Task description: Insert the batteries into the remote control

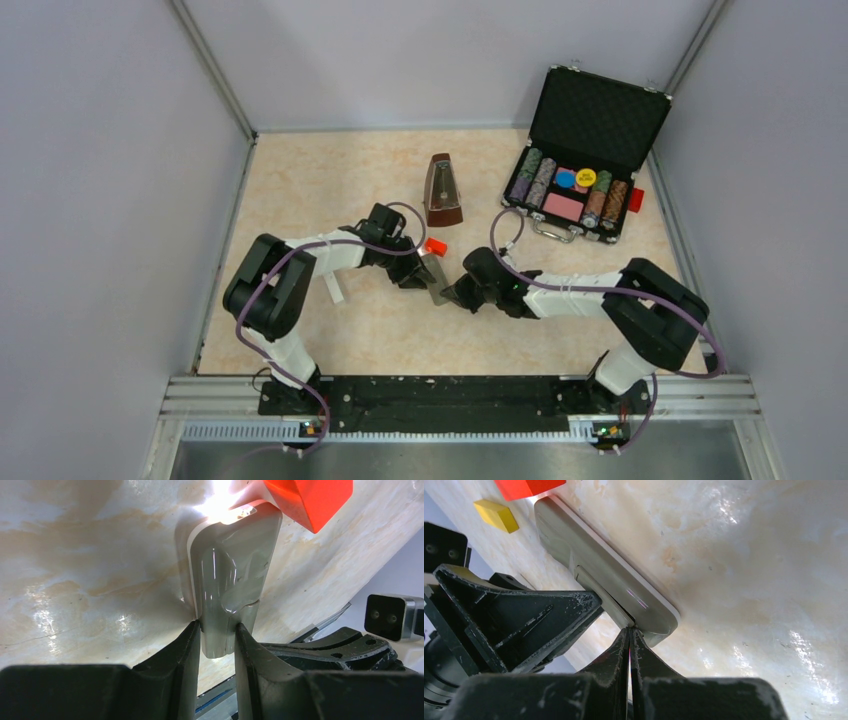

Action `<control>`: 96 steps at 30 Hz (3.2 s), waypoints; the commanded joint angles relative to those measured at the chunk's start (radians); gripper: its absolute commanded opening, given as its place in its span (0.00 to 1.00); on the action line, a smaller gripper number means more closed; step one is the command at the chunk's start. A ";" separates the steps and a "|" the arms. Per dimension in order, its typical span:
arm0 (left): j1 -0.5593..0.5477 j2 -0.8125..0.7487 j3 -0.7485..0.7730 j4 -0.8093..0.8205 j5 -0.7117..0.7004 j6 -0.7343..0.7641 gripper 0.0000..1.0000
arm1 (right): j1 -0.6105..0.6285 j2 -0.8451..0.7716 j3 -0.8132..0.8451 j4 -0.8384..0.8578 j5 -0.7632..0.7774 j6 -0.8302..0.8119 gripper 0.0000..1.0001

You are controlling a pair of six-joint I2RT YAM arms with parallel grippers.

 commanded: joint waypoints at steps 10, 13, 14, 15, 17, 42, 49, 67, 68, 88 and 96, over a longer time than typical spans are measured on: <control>-0.041 0.118 -0.102 -0.023 -0.160 0.039 0.00 | 0.042 0.136 -0.049 0.050 0.143 0.188 0.00; -0.041 0.116 -0.109 -0.007 -0.159 0.050 0.00 | 0.049 0.152 -0.048 0.087 0.184 0.157 0.00; -0.041 0.113 -0.112 -0.001 -0.162 0.055 0.00 | 0.052 0.153 -0.052 0.114 0.203 0.145 0.00; -0.040 0.108 -0.115 0.005 -0.163 0.061 0.00 | 0.054 0.155 -0.061 0.147 0.213 0.115 0.00; -0.040 0.097 -0.112 0.003 -0.188 0.086 0.00 | 0.056 0.150 -0.069 0.173 0.226 0.076 0.00; -0.086 -0.053 -0.222 0.279 -0.228 0.206 0.28 | 0.101 0.194 0.054 -0.054 0.407 -0.082 0.00; -0.092 0.010 -0.170 0.137 -0.310 0.209 0.17 | 0.100 0.109 0.075 -0.099 0.412 -0.173 0.00; -0.057 -0.180 -0.067 0.067 -0.222 0.159 0.29 | 0.081 -0.160 0.097 -0.121 0.346 -0.732 0.67; -0.053 -0.215 -0.048 0.051 -0.226 0.155 0.35 | 0.082 -0.160 0.094 -0.126 0.342 -0.736 0.69; 0.212 -0.555 -0.147 -0.114 -0.336 0.137 0.62 | 0.178 0.258 0.425 -0.342 0.383 -0.975 0.72; 0.215 -0.581 -0.147 -0.127 -0.355 0.185 0.92 | 0.191 0.247 0.404 -0.364 0.340 -1.087 0.31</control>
